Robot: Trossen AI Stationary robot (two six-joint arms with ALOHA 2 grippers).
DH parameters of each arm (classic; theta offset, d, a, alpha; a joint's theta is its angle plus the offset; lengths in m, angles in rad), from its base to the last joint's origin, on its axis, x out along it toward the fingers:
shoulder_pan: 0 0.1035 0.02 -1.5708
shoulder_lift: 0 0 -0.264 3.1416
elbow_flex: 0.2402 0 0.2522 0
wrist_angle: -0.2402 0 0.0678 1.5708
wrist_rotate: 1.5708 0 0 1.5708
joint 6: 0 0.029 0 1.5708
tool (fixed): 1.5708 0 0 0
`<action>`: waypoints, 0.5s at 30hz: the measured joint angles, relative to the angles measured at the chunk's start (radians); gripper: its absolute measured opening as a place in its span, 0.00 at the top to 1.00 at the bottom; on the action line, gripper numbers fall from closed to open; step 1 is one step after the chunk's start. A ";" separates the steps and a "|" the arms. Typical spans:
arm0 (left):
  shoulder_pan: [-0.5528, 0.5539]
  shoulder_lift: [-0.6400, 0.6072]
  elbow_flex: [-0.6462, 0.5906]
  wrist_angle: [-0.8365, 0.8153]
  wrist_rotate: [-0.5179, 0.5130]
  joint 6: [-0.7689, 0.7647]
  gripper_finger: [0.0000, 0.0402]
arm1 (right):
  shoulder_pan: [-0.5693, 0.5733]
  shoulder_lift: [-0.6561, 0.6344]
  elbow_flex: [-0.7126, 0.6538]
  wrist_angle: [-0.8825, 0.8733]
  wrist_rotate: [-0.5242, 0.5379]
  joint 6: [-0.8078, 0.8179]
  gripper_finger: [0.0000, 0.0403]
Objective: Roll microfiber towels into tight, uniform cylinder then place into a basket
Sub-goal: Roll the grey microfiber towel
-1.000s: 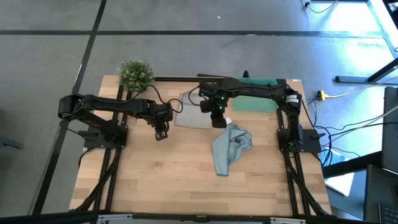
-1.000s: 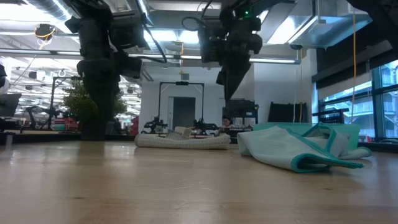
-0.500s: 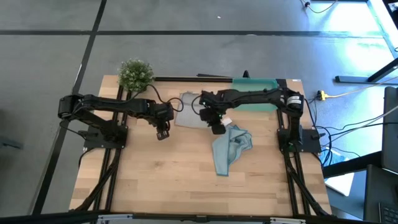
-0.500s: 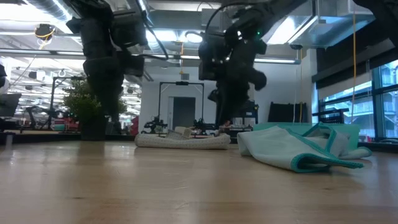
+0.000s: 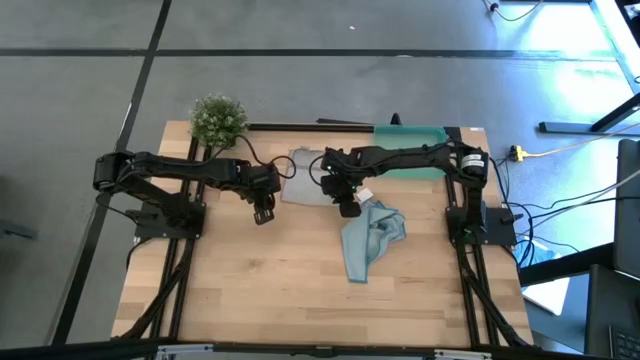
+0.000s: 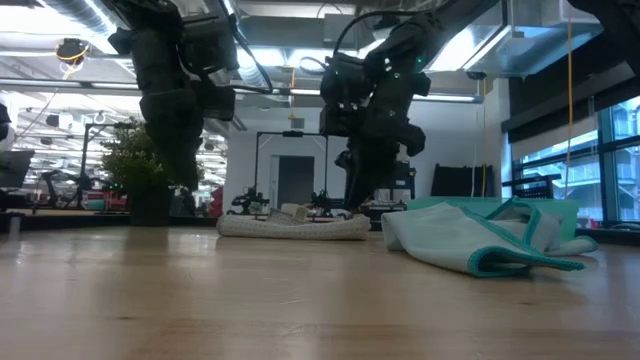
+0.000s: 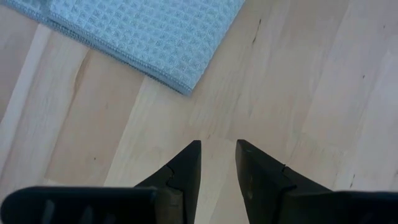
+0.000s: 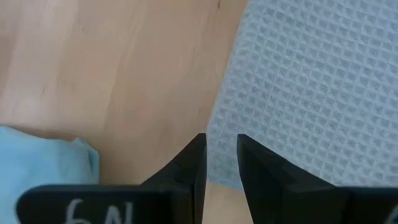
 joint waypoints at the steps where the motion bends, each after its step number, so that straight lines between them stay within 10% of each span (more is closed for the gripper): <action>1: 0.000 0.000 0.000 0.000 0.000 0.000 0.76 | 0.003 0.000 0.000 0.000 0.014 -0.001 0.78; 15: 0.000 0.000 0.000 -0.001 0.000 -0.003 0.76 | 0.037 0.000 0.000 0.021 0.106 0.009 0.70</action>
